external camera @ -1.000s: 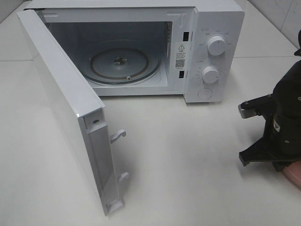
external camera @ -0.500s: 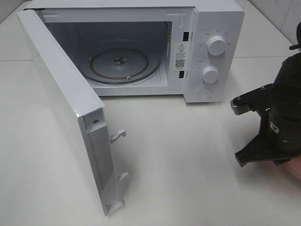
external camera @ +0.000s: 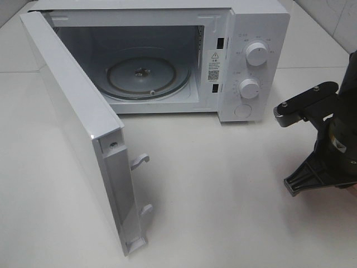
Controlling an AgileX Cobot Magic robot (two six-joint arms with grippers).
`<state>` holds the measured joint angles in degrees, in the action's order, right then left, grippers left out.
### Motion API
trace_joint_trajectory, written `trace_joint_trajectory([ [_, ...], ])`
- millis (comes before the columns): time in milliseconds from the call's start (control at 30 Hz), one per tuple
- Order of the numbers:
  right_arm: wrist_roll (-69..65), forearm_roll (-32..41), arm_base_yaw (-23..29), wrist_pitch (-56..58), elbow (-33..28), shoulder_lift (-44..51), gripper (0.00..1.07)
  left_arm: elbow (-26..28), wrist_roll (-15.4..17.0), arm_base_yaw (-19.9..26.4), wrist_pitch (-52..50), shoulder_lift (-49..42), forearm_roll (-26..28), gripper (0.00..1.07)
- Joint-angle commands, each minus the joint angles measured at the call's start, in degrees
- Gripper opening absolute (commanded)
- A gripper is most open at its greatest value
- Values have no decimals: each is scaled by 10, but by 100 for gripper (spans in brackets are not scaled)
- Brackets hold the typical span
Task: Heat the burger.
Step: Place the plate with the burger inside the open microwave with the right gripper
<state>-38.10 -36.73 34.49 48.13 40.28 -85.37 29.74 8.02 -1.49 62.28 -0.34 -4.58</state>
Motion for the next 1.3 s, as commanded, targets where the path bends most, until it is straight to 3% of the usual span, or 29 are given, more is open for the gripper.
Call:
trace_joint_trajectory([
  [33, 18, -24, 13, 30, 0, 19, 0, -1, 1, 2, -7, -6, 2, 100],
  [833, 54, 5, 192, 124, -20, 122, 0, -1, 1, 2, -7, -6, 2, 100],
  [1300, 55, 28, 329, 181, -38, 187, 0, -1, 1, 2, -7, -6, 2, 100],
])
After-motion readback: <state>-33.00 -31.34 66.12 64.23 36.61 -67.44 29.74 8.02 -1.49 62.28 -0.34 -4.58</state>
